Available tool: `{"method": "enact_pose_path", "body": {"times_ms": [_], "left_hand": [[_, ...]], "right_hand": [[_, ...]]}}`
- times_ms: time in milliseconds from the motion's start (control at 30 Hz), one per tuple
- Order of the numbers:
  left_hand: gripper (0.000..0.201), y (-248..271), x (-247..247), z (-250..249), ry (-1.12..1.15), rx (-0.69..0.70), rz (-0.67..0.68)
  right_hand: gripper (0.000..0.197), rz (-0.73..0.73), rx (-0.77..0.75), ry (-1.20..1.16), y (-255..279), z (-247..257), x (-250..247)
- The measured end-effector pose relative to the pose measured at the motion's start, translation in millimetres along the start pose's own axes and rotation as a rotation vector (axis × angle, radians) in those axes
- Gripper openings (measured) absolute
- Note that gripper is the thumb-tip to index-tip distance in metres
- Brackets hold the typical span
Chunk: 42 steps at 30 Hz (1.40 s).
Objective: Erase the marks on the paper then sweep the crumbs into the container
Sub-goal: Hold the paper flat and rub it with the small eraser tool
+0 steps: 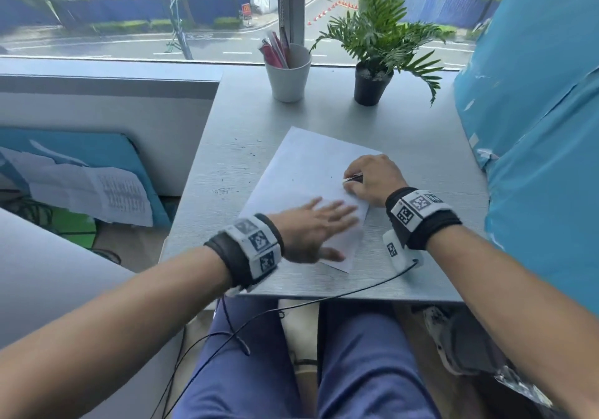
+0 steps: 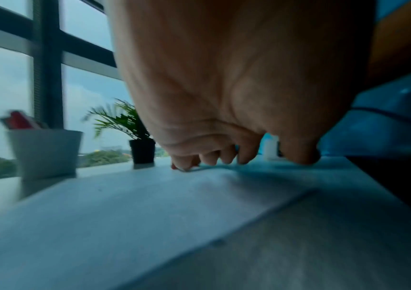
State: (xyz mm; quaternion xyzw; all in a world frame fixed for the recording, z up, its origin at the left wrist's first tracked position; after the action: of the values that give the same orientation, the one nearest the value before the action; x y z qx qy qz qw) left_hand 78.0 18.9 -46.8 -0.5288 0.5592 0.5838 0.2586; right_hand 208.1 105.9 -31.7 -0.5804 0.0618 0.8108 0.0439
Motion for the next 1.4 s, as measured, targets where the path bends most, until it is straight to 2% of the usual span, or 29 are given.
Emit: {"method": "enact_pose_path", "body": {"times_ms": [67,133,200,267,333,367,400,467,533,600,700,767,833,867,900,933,1000,1067,1167,1267,1400], "left_hand": [[0.074,-4,17,-23,0.050,0.101,0.035],[0.073,-2,25,-9,0.051,0.065,0.025],[0.079,6,26,32,0.067,-0.105,0.011],[0.089,25,22,80,0.087,-0.357,0.037],[0.098,43,16,105,0.064,-0.539,0.047],[0.101,44,11,101,0.046,-0.540,0.029],[0.102,38,7,84,0.034,-0.471,0.001],[0.097,20,7,33,0.024,-0.224,-0.030],[0.090,2,19,-6,0.024,-0.040,0.019],[0.083,-9,28,-2,0.074,-0.036,0.052],[0.082,-2,24,49,0.136,-0.194,0.027],[0.089,13,20,95,0.166,-0.378,0.049],[0.100,34,15,137,0.120,-0.627,0.078],[0.106,43,12,150,0.081,-0.734,0.080],[0.110,45,7,153,0.046,-0.780,0.065],[0.111,38,2,146,0.028,-0.741,0.036],[0.107,8,-4,106,0.052,-0.508,-0.015],[0.103,-18,-1,66,0.139,-0.313,0.001],[0.098,-35,4,64,0.210,-0.287,0.006],[0.096,-22,0,106,0.198,-0.426,-0.014],[0.112,21,-3,172,0.097,-0.847,0.051]], "right_hand": [[0.017,0.023,-0.010,-0.002,-1,-1,0],[0.018,0.033,-0.011,-0.008,0,-1,-2],[0.018,0.027,-0.013,-0.001,0,1,-4],[0.018,0.016,0.004,-0.006,0,1,-6],[0.017,0.024,0.012,-0.005,0,2,-3],[0.017,0.028,0.013,0.001,0,3,-2],[0.017,0.032,0.015,0.007,0,2,-2],[0.018,0.038,0.014,0.013,0,3,-2],[0.018,0.042,0.005,0.020,1,5,-3],[0.019,0.047,0.002,0.010,1,5,-3],[0.019,0.054,0.021,-0.014,2,2,-1],[0.021,0.048,0.046,-0.025,2,-1,1],[0.024,0.051,0.064,-0.025,1,-2,3],[0.025,0.055,0.069,-0.025,0,-2,4],[0.026,0.065,0.077,-0.023,-1,-2,5],[0.025,0.067,0.079,-0.025,-2,-2,5],[0.025,0.061,0.097,-0.037,-2,-5,4],[0.024,0.051,0.097,-0.036,-2,-7,3],[0.024,0.061,0.098,-0.027,-2,-9,4],[0.022,0.055,0.113,-0.029,-1,-11,1],[0.020,0.058,0.097,-0.028,-2,-11,-1]]}}
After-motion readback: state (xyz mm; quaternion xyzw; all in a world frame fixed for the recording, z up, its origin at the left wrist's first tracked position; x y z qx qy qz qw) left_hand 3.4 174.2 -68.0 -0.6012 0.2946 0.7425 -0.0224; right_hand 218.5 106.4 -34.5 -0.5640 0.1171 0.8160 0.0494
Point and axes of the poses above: each hand's wrist, its own y-axis away from the middle knuckle, its own x-axis out of the palm, z = x × y, the point moved 10 cm from there along -y, towards the middle knuckle, and after that the axes turned 1 degree about -z, right-handed, at the moved point
